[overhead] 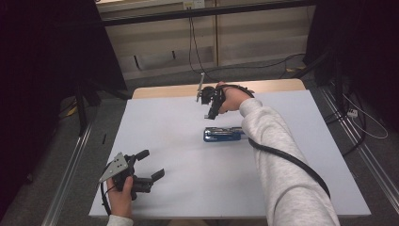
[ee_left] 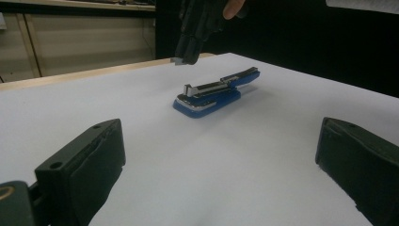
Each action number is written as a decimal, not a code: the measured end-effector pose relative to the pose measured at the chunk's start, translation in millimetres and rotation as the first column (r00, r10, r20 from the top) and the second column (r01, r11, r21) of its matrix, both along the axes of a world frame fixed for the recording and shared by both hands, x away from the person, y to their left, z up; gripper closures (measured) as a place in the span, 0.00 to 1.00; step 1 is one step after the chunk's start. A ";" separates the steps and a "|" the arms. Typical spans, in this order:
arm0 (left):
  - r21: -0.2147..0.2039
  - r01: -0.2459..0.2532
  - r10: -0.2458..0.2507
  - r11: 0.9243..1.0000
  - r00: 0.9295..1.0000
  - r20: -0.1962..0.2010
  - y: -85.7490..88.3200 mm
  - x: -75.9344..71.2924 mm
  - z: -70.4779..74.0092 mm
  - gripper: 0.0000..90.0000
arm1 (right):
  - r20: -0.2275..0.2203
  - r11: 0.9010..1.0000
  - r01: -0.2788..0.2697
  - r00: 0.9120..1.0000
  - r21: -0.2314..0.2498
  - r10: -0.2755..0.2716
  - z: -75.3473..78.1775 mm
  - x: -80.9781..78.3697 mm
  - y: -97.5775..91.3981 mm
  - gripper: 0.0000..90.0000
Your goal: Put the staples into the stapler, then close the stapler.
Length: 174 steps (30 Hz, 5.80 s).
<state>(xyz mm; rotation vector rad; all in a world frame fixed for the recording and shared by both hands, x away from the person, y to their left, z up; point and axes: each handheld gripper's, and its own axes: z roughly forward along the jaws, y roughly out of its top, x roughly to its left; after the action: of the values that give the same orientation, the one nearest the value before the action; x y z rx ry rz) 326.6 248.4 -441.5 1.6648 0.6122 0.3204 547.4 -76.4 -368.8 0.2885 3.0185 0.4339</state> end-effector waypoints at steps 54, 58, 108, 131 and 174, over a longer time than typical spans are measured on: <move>0.014 -0.004 0.004 1.000 1.000 0.000 -0.7 1.1 0.0 0.02 | -0.045 0.999 -0.027 0.999 0.036 0.028 -0.6 -20.4 -4.1 0.87; 0.018 -0.005 0.005 1.000 1.000 0.001 -0.7 1.3 -0.2 0.03 | -0.045 0.999 -0.027 0.999 0.037 0.029 -1.1 -20.7 -3.8 0.87; 0.026 -0.005 0.004 1.000 1.000 0.012 -1.8 0.8 0.5 0.03 | -0.070 0.999 -0.028 0.997 0.021 0.030 -23.3 -22.7 -6.0 0.87; 0.028 -0.001 0.001 1.000 1.000 0.008 -2.1 1.0 0.2 0.03 | -0.077 1.000 -0.018 0.997 0.023 0.020 -27.2 -23.0 -2.3 0.86; 0.060 0.038 -0.035 0.997 0.998 -0.051 -28.2 18.5 3.8 0.02 | -0.039 0.917 0.295 0.955 0.267 -0.296 -18.8 -61.6 -103.3 0.20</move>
<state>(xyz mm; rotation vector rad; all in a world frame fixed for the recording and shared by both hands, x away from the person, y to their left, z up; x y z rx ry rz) 345.1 220.2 -437.7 1.7452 0.6134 0.2744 485.8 -179.7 -387.6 0.7497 2.8378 0.8135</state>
